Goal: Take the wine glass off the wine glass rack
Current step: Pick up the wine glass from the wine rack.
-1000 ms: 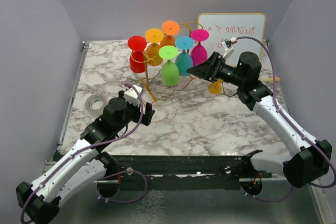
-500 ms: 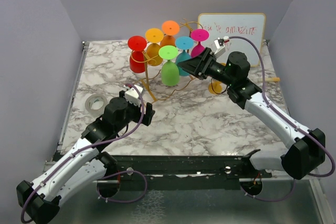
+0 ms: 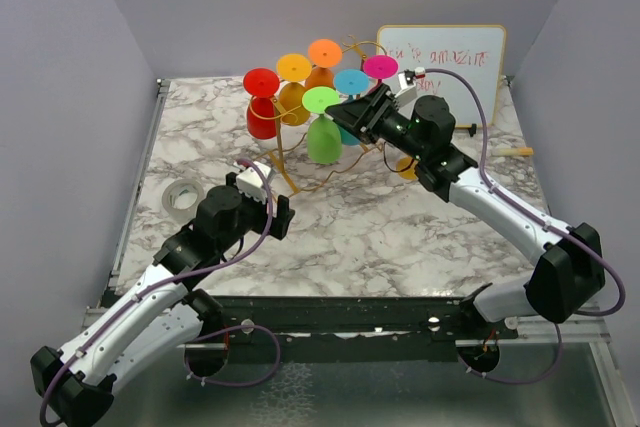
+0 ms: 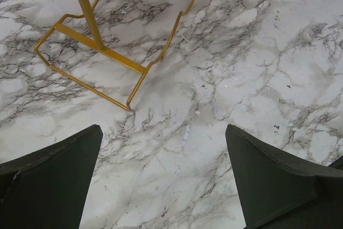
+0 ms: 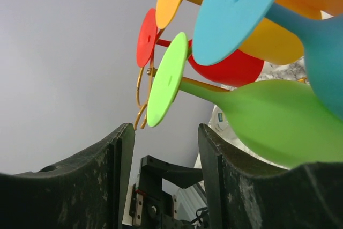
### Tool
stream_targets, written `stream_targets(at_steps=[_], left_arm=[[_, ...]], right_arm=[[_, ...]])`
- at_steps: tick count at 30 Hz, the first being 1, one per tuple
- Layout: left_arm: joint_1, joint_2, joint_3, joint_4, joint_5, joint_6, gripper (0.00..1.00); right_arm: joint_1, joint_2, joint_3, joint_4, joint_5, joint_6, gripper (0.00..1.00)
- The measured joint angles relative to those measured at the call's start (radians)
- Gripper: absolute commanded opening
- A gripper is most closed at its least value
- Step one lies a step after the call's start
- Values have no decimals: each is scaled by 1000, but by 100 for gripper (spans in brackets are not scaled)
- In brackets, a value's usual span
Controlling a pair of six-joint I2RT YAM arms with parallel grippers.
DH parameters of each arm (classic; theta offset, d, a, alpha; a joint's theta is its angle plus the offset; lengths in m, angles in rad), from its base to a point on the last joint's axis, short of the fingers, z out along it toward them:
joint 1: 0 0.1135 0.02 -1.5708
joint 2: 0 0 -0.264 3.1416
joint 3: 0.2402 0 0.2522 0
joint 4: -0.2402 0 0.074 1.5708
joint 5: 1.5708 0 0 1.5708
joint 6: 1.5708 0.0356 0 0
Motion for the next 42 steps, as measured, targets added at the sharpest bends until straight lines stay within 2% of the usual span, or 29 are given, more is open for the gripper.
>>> stream_targets(at_steps=[5, 15, 24, 30, 42], left_arm=[[1, 8, 0, 0, 8, 0, 99], [5, 13, 0, 0, 20, 0, 99], [5, 13, 0, -1, 21, 0, 99], [5, 13, 0, -1, 21, 1, 99], [6, 13, 0, -1, 23, 1, 99]], right_arm=[[12, 1, 0, 20, 38, 25, 45], [12, 5, -7, 60, 122, 72, 43], [12, 58, -5, 90, 121, 119, 31], [12, 60, -11, 143, 121, 161, 30], [12, 60, -11, 154, 120, 184, 23]])
